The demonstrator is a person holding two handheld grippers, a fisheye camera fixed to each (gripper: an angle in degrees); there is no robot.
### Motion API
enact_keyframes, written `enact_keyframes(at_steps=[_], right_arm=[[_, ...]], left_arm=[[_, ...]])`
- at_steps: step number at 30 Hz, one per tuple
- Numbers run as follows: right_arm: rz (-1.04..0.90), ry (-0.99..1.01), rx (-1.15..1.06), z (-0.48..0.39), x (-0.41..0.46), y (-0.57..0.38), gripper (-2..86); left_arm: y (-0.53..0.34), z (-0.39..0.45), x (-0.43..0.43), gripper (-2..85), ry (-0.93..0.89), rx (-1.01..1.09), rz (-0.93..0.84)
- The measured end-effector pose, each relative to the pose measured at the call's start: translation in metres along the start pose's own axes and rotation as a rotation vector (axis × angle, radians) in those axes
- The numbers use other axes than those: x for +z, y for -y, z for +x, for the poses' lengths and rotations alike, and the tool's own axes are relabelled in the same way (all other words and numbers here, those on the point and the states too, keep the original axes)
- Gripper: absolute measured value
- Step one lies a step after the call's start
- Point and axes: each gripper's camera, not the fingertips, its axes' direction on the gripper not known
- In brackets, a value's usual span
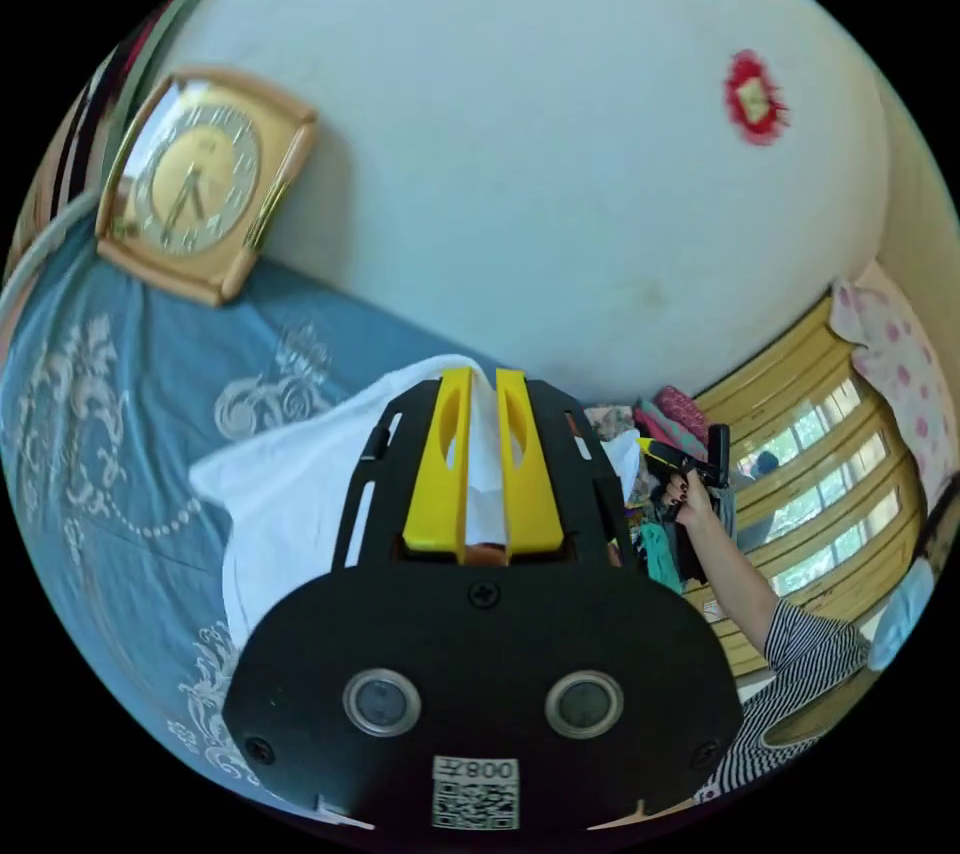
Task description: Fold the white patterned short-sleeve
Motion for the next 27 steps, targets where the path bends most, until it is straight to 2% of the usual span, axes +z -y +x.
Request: enact_keyframes(at_steps=[4, 7, 11, 14, 18, 20, 22, 27], right_arm=[[-0.132, -0.098, 0.197, 0.06, 0.115, -0.012, 0.2], [-0.15, -0.101, 0.204, 0.067, 0.144, -0.051, 0.2], [-0.162, 0.006, 0.145, 0.038, 0.144, -0.143, 0.3], [-0.219, 0.048, 0.123, -0.003, 0.136, -0.249, 0.7], [-0.28, 0.075, 0.223, -0.05, 0.118, -0.406, 1.4], [-0.282, 0.071, 0.29, -0.064, 0.11, -0.463, 1.7], [-0.287, 0.081, 0.367, -0.076, 0.106, -0.523, 2.5], [-0.315, 0.05, 0.433, -0.108, 0.112, -0.596, 5.1]], left_arm=[[-0.027, -0.062, 0.069, 7.6, -0.02, -0.124, -0.063], [-0.06, -0.084, 0.08, 8.2, -0.042, -0.138, -0.087], [-0.138, -0.104, 0.059, 8.8, -0.066, -0.209, -0.11], [-0.208, -0.107, 0.034, 9.1, -0.038, -0.284, -0.144], [-0.292, -0.106, 0.018, 9.9, 0.004, -0.411, -0.21], [-0.337, -0.107, 0.018, 10.7, -0.061, -0.513, -0.198], [-0.361, -0.105, 0.026, 11.3, -0.091, -0.558, -0.196], [-0.388, -0.107, 0.065, 12.2, -0.092, -0.574, -0.295]])
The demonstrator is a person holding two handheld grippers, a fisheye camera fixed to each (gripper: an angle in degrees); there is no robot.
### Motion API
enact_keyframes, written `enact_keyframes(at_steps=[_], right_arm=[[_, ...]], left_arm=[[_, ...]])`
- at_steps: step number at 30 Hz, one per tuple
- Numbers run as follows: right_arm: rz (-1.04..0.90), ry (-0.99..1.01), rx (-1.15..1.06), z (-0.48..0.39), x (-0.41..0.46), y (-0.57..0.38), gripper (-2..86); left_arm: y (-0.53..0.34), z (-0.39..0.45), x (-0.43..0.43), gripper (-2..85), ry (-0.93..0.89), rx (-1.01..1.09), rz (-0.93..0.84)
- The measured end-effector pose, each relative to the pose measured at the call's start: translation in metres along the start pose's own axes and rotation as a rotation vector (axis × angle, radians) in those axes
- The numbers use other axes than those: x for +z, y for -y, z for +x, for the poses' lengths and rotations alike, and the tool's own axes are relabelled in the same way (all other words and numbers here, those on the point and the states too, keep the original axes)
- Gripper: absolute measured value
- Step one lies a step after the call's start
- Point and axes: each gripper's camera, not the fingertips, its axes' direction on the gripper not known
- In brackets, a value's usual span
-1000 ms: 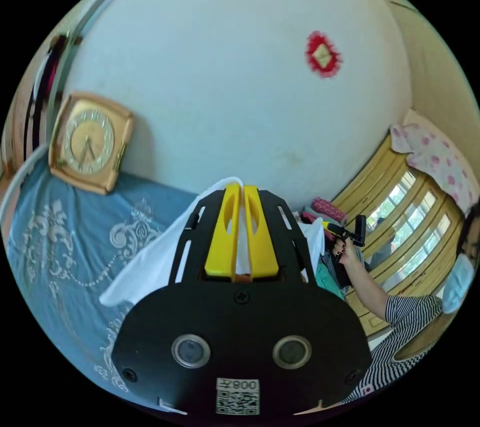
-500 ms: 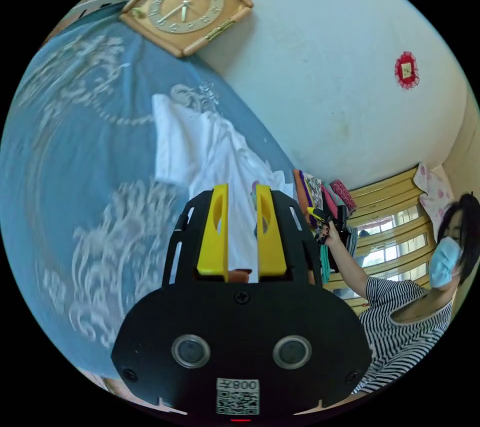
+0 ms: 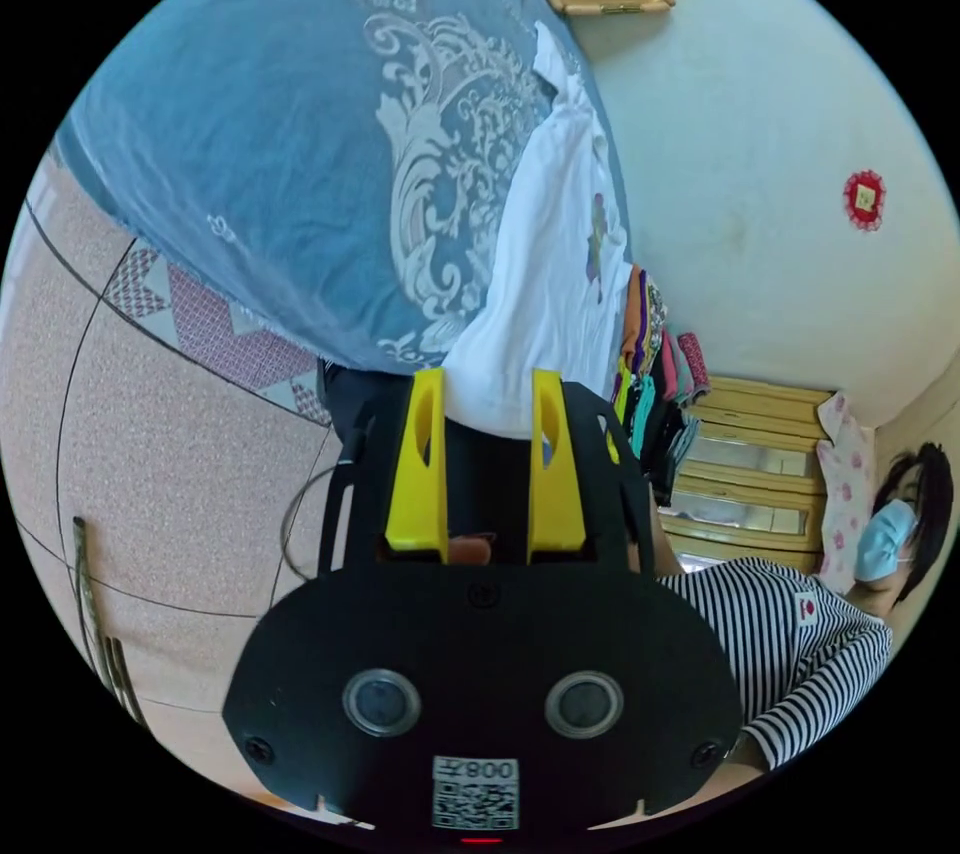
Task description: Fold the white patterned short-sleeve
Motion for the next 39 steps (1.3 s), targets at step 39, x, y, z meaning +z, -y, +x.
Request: enact_keyframes(at_steps=[39], right_arm=[[0.28, 0.365, -0.128, -0.079, -0.199, -0.006, 0.1]], left_arm=[[0.096, 0.13, 0.021, 2.4, -0.247, 0.296, 0.15]])
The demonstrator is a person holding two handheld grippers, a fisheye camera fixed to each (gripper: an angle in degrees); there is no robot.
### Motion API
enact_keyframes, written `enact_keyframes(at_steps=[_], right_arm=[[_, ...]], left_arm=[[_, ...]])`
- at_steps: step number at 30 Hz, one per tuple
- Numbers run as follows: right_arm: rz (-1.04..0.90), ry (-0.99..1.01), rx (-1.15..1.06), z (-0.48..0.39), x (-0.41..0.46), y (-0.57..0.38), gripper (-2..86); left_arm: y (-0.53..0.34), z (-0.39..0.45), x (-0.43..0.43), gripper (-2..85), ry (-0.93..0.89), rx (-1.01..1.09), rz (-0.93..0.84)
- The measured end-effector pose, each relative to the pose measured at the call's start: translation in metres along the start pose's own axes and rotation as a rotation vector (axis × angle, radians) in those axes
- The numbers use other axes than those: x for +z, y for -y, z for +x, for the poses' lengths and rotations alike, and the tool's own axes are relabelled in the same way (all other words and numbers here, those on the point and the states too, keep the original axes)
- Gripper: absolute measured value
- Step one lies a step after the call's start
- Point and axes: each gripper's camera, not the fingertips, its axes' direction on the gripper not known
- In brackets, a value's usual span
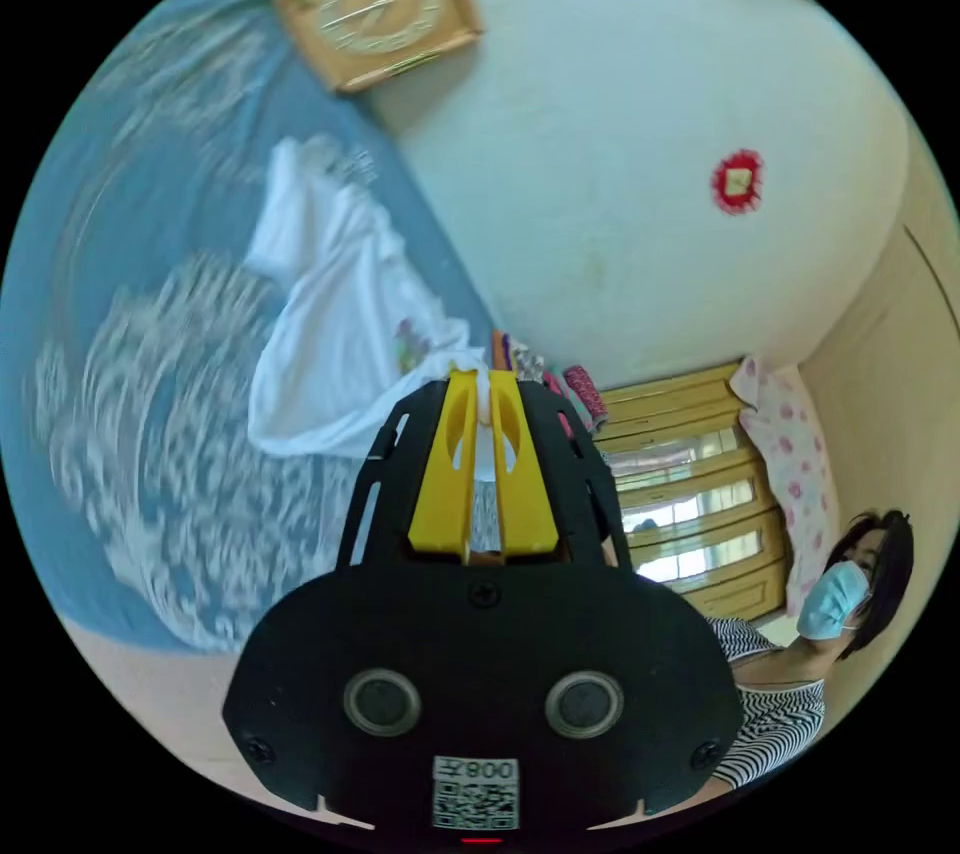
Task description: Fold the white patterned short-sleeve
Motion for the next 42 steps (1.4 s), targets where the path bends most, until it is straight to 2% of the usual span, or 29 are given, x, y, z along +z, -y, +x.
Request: enact_keyframes(at_steps=[4, 7, 10, 14, 18, 20, 25, 29, 31, 36, 42], right_arm=[[0.112, -0.081, -0.3, -0.176, -0.073, 0.103, 0.0], [0.194, -0.096, -0.466, -0.28, -0.131, 0.115, 0.0], [0.233, -0.112, -0.581, -0.339, -0.172, 0.088, 0.0], [0.239, -0.085, -0.649, -0.351, -0.199, 0.023, 0.0], [0.155, -0.091, -0.633, -0.306, -0.189, -0.067, 0.1], [0.107, -0.093, -0.58, -0.268, -0.174, -0.107, 0.1], [-0.08, -0.116, -0.233, -0.104, -0.098, -0.202, 0.1], [-0.194, -0.188, -0.026, -0.007, -0.047, -0.237, 0.1], [-0.246, -0.221, 0.094, 0.039, -0.024, -0.247, 0.1], [-0.302, -0.278, 0.158, 0.066, 0.005, -0.254, 0.1], [-0.277, -0.213, 0.248, 0.094, 0.016, -0.264, 0.1]], left_arm=[[0.083, 0.143, -0.013, 2.5, 0.065, 0.332, 0.058], [0.097, 0.222, -0.036, 2.5, 0.078, 0.504, 0.112], [0.084, 0.268, -0.059, 2.5, 0.072, 0.624, 0.128], [0.036, 0.284, -0.082, 2.5, 0.073, 0.713, 0.106], [-0.016, 0.259, -0.091, 2.5, 0.093, 0.676, 0.029], [-0.051, 0.222, -0.09, 2.5, 0.088, 0.588, -0.024], [-0.114, 0.115, -0.073, 2.4, 0.139, 0.291, -0.11], [-0.152, 0.02, -0.041, 2.5, 0.179, -0.021, -0.187], [-0.16, -0.002, -0.03, 2.7, 0.214, -0.104, -0.212], [-0.162, -0.016, -0.01, 3.5, 0.25, -0.157, -0.24], [-0.153, -0.024, -0.013, 6.3, 0.28, -0.206, -0.212]])
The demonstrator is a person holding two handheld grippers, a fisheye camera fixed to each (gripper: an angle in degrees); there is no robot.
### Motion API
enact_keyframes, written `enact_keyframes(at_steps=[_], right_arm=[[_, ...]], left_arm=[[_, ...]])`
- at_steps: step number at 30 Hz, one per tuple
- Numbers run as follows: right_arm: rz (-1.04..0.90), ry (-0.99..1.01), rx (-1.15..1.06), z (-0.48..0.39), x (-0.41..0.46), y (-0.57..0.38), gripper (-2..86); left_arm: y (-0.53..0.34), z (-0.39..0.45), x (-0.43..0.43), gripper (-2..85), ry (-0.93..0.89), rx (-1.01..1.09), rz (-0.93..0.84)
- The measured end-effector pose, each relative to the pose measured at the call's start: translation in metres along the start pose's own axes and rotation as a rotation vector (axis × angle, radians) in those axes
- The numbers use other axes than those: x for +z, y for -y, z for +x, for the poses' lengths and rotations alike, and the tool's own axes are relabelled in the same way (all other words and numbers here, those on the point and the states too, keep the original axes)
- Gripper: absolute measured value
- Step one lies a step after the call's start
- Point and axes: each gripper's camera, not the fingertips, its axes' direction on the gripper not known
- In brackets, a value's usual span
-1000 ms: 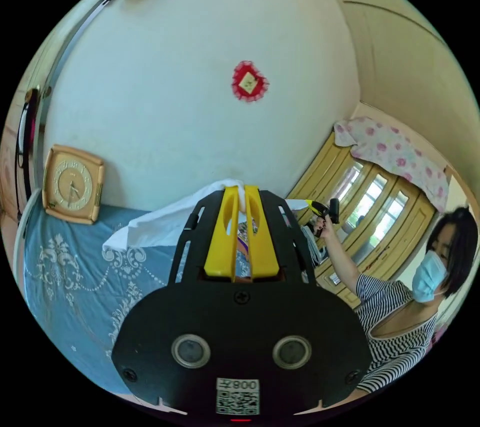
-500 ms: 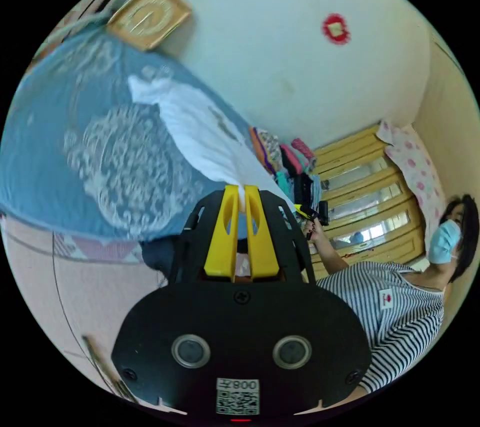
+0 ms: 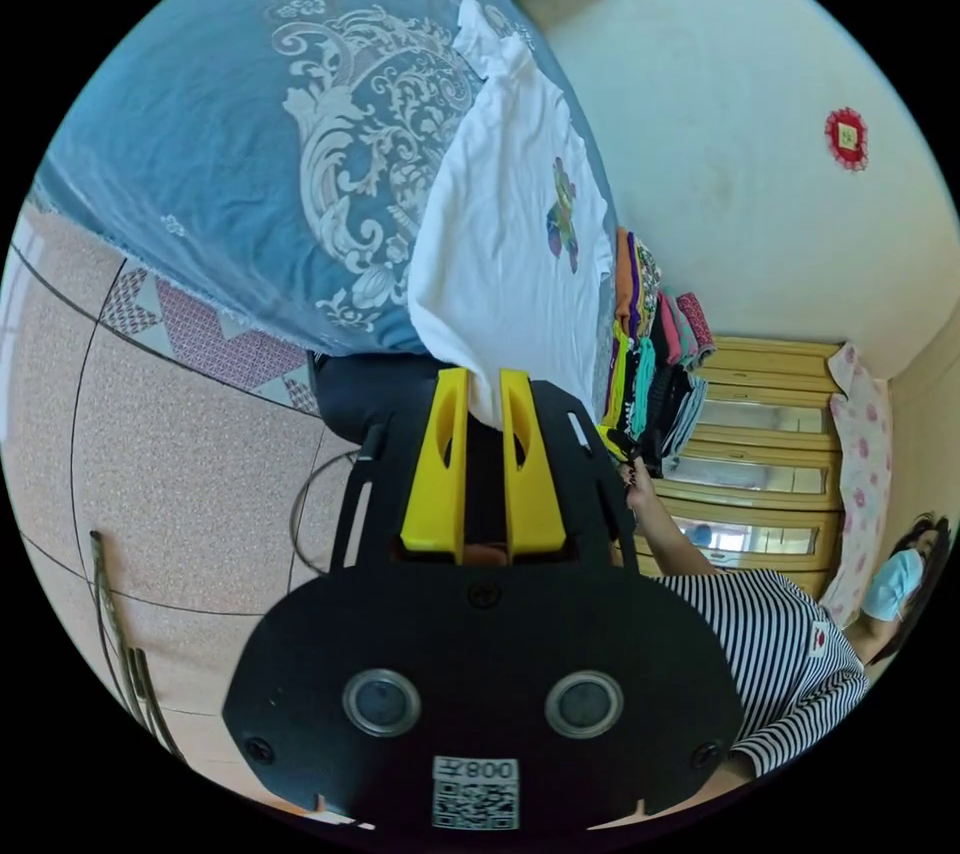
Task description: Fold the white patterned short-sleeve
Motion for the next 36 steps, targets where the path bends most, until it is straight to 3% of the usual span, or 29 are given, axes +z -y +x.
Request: enact_keyframes(at_steps=[9, 17, 25, 31, 36], right_arm=[[0.111, 0.045, 0.063, 0.012, -0.001, -0.012, 0.2], [0.233, -0.065, -0.106, -0.091, 0.003, 0.094, 1.9], [0.232, -0.526, -0.324, -0.226, 0.086, 0.257, 5.3], [0.154, -0.82, -0.496, -0.272, 0.184, 0.298, 6.4], [0.104, -0.929, -0.567, -0.284, 0.243, 0.301, 5.9]], left_arm=[[0.043, 0.008, -0.02, 7.8, 0.035, -0.026, 0.104], [0.179, 0.058, -0.001, 8.2, 0.138, 0.051, 0.162], [0.289, 0.093, 0.024, 9.0, 0.279, 0.071, 0.221], [0.339, 0.098, 0.039, 8.7, 0.384, 0.052, 0.256], [0.354, 0.106, 0.052, 4.2, 0.506, 0.076, 0.245]])
